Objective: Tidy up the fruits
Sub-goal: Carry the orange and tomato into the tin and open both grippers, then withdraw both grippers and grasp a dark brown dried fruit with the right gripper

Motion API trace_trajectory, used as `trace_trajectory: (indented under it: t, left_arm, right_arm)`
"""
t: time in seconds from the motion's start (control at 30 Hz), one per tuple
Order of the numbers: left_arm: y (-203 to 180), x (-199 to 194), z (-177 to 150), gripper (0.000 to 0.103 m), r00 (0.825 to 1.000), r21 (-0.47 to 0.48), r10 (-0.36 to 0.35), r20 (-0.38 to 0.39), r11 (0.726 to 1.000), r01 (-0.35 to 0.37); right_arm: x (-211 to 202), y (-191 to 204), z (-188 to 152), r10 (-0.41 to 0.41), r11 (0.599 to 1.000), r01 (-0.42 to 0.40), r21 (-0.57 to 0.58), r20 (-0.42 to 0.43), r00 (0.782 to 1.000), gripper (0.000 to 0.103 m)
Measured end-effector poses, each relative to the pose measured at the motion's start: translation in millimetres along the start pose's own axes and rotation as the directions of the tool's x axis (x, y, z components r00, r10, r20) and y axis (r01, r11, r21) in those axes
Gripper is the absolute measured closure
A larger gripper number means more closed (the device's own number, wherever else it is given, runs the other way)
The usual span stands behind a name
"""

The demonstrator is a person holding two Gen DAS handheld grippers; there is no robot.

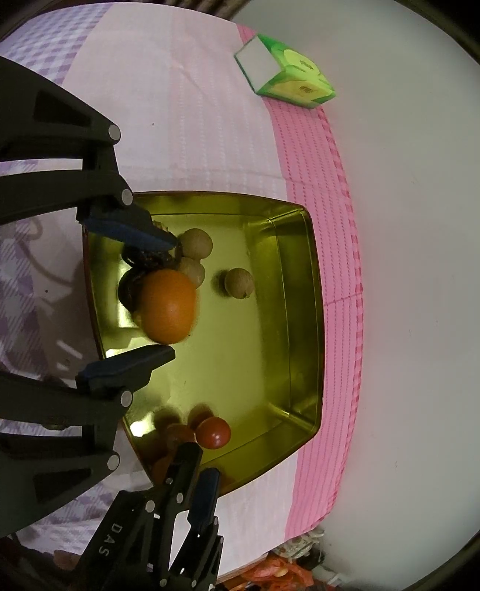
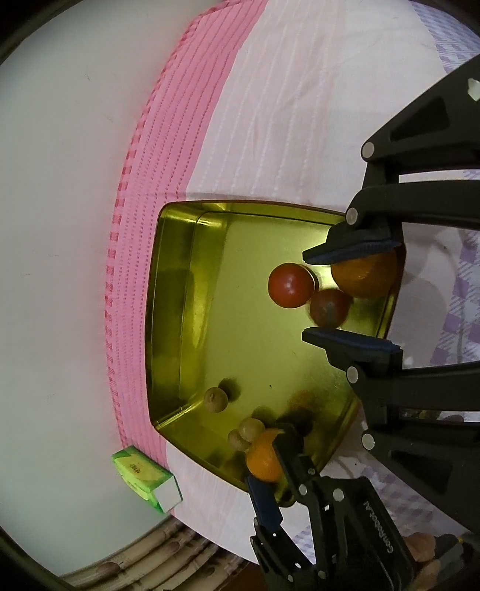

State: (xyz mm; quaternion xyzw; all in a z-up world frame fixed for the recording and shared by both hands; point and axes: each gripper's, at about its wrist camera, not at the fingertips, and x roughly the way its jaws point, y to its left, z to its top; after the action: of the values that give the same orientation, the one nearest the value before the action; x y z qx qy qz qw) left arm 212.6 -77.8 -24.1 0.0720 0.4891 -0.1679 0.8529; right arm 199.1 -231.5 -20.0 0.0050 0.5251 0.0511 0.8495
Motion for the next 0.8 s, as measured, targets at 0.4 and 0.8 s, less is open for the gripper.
trace_trajectory:
  t: [0.4, 0.8]
  left_arm:
    - [-1.5, -24.0, -14.1, 0.049, 1.000, -0.018, 0.000, 0.023, 1.000, 0.000]
    - [6.3, -47.7, -58.6, 0.049, 1.000, -0.059, 0.028, 0.013, 0.998, -0.027]
  right_arm:
    - [-31.4, 13.5, -22.9, 0.053, 0.999, -0.053, 0.007, 0.038, 0.998, 0.070]
    - [-26.2, 44.2, -67.7, 0.119, 0.992, -0.120, -0.025, -0.035, 0.992, 0.070]
